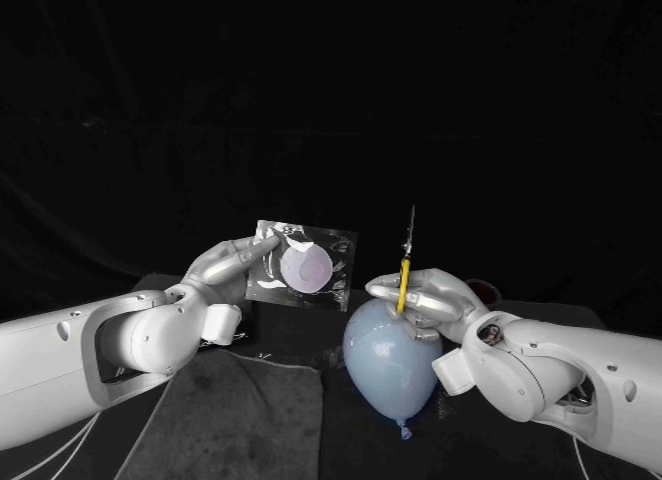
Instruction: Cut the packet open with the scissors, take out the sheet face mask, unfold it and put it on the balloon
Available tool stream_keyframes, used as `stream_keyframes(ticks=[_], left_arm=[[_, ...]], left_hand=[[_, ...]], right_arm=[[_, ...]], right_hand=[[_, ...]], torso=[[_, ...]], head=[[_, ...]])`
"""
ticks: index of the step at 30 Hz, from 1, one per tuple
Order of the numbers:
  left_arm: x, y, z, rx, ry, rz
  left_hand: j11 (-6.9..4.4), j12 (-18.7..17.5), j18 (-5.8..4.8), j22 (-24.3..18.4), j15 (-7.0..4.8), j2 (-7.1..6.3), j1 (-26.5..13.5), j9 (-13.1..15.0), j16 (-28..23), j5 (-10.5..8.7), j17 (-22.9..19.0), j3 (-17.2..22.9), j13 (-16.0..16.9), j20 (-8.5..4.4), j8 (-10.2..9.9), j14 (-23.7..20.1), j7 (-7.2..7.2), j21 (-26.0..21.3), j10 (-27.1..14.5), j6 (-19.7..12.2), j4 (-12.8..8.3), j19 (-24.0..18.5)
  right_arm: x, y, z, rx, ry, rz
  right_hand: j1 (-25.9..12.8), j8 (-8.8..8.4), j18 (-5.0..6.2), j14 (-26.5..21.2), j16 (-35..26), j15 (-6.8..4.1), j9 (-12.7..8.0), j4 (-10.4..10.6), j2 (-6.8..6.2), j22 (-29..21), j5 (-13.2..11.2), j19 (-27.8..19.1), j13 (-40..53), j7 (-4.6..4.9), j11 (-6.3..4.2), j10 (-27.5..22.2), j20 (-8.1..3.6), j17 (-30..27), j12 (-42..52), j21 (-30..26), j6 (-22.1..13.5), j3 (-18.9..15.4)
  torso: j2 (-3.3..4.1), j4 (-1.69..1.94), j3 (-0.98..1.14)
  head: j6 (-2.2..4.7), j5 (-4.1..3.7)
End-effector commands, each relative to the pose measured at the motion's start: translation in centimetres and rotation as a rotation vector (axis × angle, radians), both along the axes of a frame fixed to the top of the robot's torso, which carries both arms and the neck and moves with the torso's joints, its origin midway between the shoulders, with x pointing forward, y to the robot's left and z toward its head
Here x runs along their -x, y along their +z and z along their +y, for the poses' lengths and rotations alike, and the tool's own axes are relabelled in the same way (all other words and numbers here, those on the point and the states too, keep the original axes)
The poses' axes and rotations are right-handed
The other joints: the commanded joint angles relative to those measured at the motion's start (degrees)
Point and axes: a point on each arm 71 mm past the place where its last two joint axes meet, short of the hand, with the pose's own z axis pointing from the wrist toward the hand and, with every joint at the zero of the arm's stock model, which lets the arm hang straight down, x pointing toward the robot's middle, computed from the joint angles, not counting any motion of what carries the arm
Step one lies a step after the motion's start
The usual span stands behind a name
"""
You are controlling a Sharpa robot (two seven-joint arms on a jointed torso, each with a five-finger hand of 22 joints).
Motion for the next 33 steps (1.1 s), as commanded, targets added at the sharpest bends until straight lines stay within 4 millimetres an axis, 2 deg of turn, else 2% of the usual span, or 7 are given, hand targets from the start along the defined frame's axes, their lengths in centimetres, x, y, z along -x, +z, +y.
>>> stream_keyframes(ticks=[1, 12, 20, 25, 33], left_arm=[[0.1, 0.3, -0.4, 0.008, -0.02, -0.008], [0.3, 0.4, -1.0, 0.013, -0.041, -0.007], [0.5, 0.5, -1.4, 0.014, -0.056, -0.011], [0.7, 0.7, -1.7, 0.014, -0.066, -0.017], [0.7, 0.8, -2.0, 0.015, -0.077, -0.019]], left_hand=[[0.23, -0.3, 0.76, 0.0, 0.11, 0.54, -0.1, 0.1, -0.2, 0.17, 0.0, 0.0, -0.1, -0.11, 0.4, 0.2, 0.06, -0.2, -0.1, -0.3, -0.2, 0.4], [0.23, -0.3, 0.76, 0.0, 0.11, 0.54, -0.1, 0.1, -0.2, 0.17, 0.0, 0.0, -0.1, -0.11, 0.4, 0.2, 0.06, -0.2, -0.1, -0.3, -0.2, 0.4], [0.25, -0.3, 0.76, -0.1, 0.13, 0.55, 0.0, 0.1, -0.2, 0.17, 0.0, 0.1, -0.1, -0.11, 0.4, 0.2, 0.09, -0.3, -0.2, -0.3, -0.4, 0.5], [0.25, -0.3, 0.76, -0.1, 0.13, 0.55, 0.0, 0.1, -0.2, 0.17, 0.0, 0.1, -0.1, -0.11, 0.4, 0.2, 0.09, -0.3, -0.2, -0.3, -0.4, 0.5], [0.26, -0.3, 0.76, -0.2, 0.13, 0.56, 0.0, 0.1, -0.3, 0.17, 0.0, 0.1, -0.1, -0.11, 0.4, 0.2, 0.11, -0.3, -0.2, -0.3, -0.4, 0.5]], right_arm=[[0.0, 0.4, 0.1, -0.005, 0.001, -0.02], [-0.1, 0.8, 0.2, -0.003, -0.001, -0.031], [-0.3, 1.0, 0.5, 0.002, -0.001, -0.038], [-0.4, 1.0, 0.8, 0.004, 0.0, -0.04], [-0.2, 1.0, 1.5, 0.001, 0.023, -0.042]], right_hand=[[0.2, -0.12, -1.18, 5.9, 0.3, 0.43, -0.1, 0.0, -0.44, 13.9, 0.0, 4.0, 17.8, 3.99, 0.95, 15.6, 0.47, 15.1, 61.4, 0.4, -8.6, -0.5], [0.3, -0.1, -1.19, 5.9, 0.3, 0.48, -0.2, 0.0, -0.34, 13.9, 0.0, 4.1, 17.8, 4.08, 1.01, 15.6, 0.51, 15.1, 61.4, 0.5, -8.7, -0.6], [0.8, 0.01, -1.17, 5.9, 0.3, 0.56, -0.4, -0.1, 0.07, 13.9, 0.0, 4.0, 17.8, 4.22, 1.15, 15.6, 0.59, 15.1, 61.4, 0.4, -8.7, -0.6], [1.0, 0.04, -1.18, 5.9, 0.3, 0.59, -0.5, -0.1, 0.18, 13.9, 0.0, 4.1, 17.8, 4.27, 1.19, 15.6, 0.62, 15.1, 61.4, 0.5, -8.7, -0.6], [1.2, 0.24, -1.18, 5.9, 0.3, 0.7, -0.7, -0.1, 0.43, 13.9, 0.0, 4.0, 17.8, 4.43, 1.34, 15.6, 0.72, 15.1, 61.4, 0.4, -8.2, -0.8]], torso=[[-0.01, -0.09, -0.07], [0.06, 0.02, -0.09], [0.02, 0.0, -0.12], [0.02, 0.05, -0.05], [0.06, -0.09, -0.05]], head=[[0.06, -0.08], [0.09, -0.48], [0.37, -0.32], [0.5, -0.08], [0.53, -0.04]])
